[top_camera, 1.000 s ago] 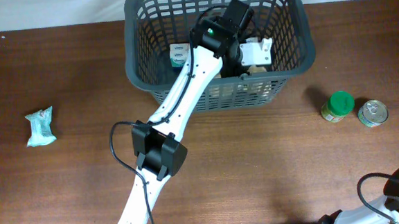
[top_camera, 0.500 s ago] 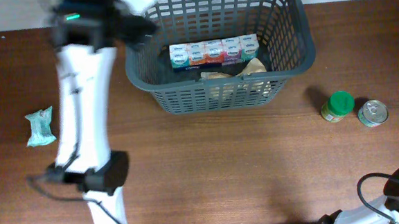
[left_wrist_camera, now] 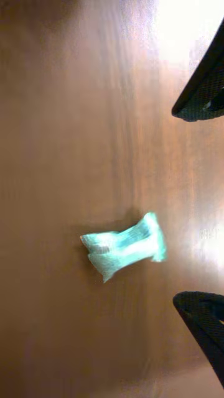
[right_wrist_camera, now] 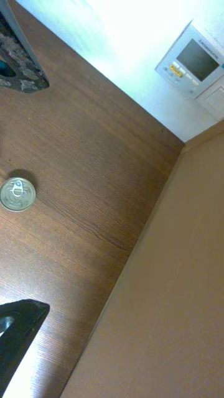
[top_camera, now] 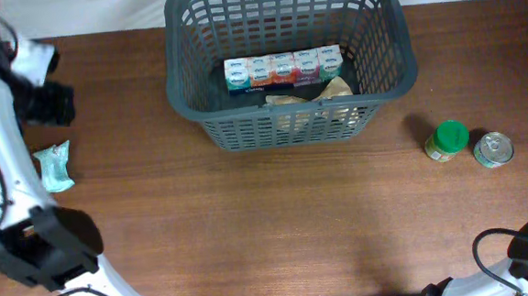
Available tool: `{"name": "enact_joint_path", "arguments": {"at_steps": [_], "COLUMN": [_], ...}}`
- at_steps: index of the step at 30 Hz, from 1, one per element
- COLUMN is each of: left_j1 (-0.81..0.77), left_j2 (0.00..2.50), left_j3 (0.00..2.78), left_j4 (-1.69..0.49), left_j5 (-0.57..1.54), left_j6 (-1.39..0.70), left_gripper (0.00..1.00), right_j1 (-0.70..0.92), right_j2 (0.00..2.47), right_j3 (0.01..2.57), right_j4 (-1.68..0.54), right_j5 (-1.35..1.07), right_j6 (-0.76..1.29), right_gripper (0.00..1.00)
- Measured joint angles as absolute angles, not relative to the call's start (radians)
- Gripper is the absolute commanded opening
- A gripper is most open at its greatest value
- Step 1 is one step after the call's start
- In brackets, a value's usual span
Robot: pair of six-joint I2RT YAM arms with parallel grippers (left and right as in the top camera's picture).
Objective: Pack container
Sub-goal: 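Grasp the mint-green wrapped pouch with the left gripper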
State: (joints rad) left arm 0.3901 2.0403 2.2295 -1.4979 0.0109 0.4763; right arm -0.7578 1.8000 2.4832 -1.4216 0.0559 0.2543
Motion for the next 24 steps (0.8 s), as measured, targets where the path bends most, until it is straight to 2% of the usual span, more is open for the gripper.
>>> {"name": "enact_joint_path", "arguments": {"at_steps": [3,9,16,24], "left_j1": [0.513,0.619,0.639,0.639], "left_j2": [2.056,2.056,2.056,2.073], "left_j3": [1.969,1.735,1.668,1.668], "left_j4": [-1.406,-1.165,-0.974,-0.913], "left_j5": [0.026,0.039,0.051,0.083], "left_j6": [0.458,0.447,0.398,0.365], "left_gripper": [0.79,0.79,0.78,0.75], "right_j1": [-0.758,-0.758,-0.758,-0.758], "right_j2": [1.800,1.800,1.800,1.800], "right_j3": [2.483,2.483,2.483,2.483], "right_j4": [-1.421,-1.421,-1.421,-1.421], "right_j5": [0.056,0.056,0.056,0.056], "right_j6": [0.255,0.254,0.255,0.254], "right_gripper": [0.99,0.99,0.99,0.99]}}
